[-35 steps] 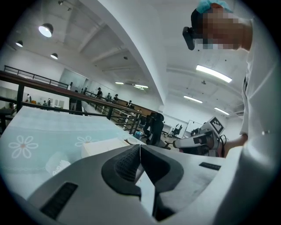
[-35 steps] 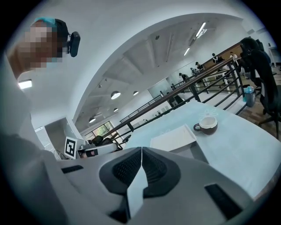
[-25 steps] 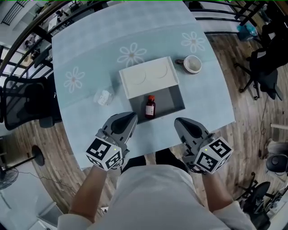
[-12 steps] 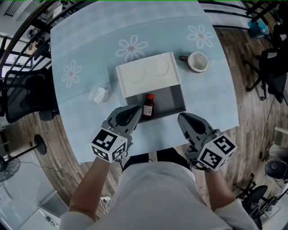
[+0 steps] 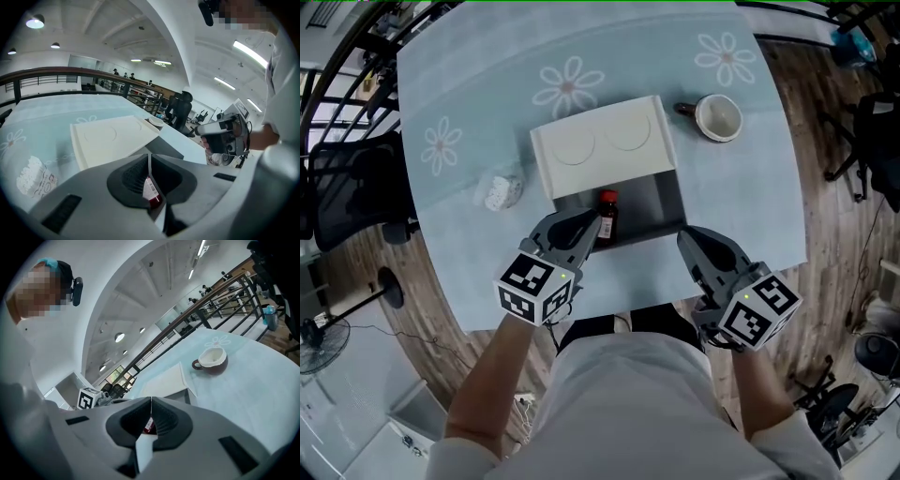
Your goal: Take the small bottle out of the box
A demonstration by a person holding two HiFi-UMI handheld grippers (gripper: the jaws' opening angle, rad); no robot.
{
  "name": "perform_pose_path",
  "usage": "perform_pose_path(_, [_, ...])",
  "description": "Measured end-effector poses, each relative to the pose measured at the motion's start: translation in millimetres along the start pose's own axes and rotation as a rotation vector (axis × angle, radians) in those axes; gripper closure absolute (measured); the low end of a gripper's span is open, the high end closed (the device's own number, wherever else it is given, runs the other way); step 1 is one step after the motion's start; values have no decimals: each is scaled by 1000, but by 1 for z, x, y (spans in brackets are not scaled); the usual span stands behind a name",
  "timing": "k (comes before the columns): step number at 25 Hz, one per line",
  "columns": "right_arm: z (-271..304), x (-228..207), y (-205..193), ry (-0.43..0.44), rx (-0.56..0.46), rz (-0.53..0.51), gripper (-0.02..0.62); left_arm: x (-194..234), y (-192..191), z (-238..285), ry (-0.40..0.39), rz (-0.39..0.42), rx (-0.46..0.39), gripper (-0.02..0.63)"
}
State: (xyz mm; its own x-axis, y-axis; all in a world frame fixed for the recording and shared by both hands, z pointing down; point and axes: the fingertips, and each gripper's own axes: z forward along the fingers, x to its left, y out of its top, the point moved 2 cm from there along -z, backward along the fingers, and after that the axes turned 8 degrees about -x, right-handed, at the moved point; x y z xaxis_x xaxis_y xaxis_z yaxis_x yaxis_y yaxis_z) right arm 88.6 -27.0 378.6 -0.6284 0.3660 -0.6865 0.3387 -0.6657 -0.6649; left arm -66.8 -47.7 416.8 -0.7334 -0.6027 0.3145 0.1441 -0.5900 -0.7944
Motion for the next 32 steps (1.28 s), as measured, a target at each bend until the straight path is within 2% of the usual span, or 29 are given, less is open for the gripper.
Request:
perform_pose_path(10, [1,-26,-7,-7,-2,44,573,7,-22,15,30,-22,95,571])
perform_pose_path(18, [0,-32,-12,-2,-4,69,573,8,-37,19,53,-25,187,513])
perform_pose_path(21, [0,-36,-14,-5,-5,78,572,9,-45,23,59,-32,241,469])
perform_pose_path(32, [-2,-53,-22,-14,-20,118,572,9,-57,35,95,-17,368,412])
